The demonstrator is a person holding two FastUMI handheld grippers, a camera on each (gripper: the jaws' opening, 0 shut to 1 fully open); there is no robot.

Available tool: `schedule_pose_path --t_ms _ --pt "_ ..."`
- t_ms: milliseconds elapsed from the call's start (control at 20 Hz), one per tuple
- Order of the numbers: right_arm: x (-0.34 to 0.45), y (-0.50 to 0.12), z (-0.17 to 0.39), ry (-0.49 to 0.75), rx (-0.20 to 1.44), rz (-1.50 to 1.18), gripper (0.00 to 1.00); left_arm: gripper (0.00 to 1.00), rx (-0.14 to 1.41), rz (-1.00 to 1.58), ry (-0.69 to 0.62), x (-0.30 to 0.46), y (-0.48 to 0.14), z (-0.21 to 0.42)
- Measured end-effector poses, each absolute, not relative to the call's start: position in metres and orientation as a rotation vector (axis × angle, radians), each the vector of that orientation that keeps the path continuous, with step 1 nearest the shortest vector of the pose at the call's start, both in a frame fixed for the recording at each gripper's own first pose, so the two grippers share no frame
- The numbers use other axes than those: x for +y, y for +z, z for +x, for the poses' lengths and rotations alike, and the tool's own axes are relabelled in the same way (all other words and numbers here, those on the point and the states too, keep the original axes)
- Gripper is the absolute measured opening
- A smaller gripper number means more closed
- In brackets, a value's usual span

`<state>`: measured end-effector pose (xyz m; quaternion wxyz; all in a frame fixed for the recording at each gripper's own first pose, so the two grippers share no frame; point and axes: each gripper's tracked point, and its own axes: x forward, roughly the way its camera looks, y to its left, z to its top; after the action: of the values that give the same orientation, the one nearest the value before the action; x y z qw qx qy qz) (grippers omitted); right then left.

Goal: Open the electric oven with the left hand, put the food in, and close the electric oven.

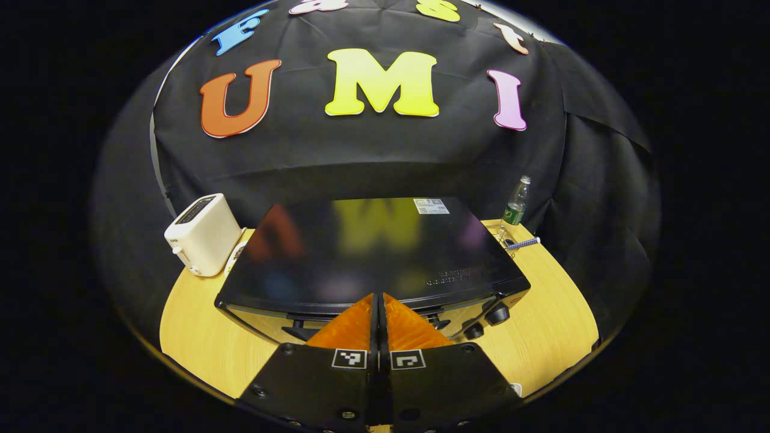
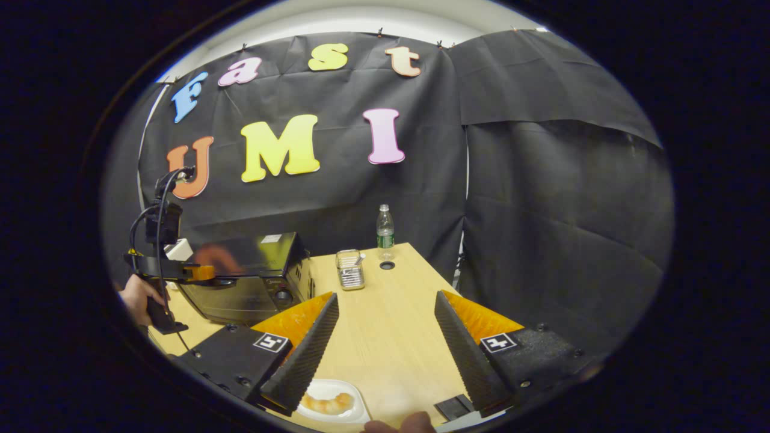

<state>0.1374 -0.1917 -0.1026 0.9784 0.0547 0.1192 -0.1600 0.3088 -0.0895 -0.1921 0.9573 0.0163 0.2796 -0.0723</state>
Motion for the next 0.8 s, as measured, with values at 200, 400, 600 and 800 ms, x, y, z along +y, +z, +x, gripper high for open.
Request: schedule_pose_path --t_ms 200,400,600,800 --pt "-0.189 -0.103 0.134 -0.322 0.242 0.117 0.99 0.01 0.582 0.023 -0.154 -0.090 -0.195 0.308" --pt "-0.185 -0.102 0.129 -0.320 0.241 0.113 0.99 0.01 0.618 0.005 -0.155 -0.089 -0.203 0.301" --pt "-0.179 -0.102 0.126 -0.311 0.240 0.111 0.99 0.01 0.677 -0.009 -0.163 -0.089 -0.219 0.275" --pt "-0.173 -0.102 0.120 -0.304 0.242 0.112 0.99 0.01 0.766 -0.041 -0.177 -0.089 -0.247 0.236"
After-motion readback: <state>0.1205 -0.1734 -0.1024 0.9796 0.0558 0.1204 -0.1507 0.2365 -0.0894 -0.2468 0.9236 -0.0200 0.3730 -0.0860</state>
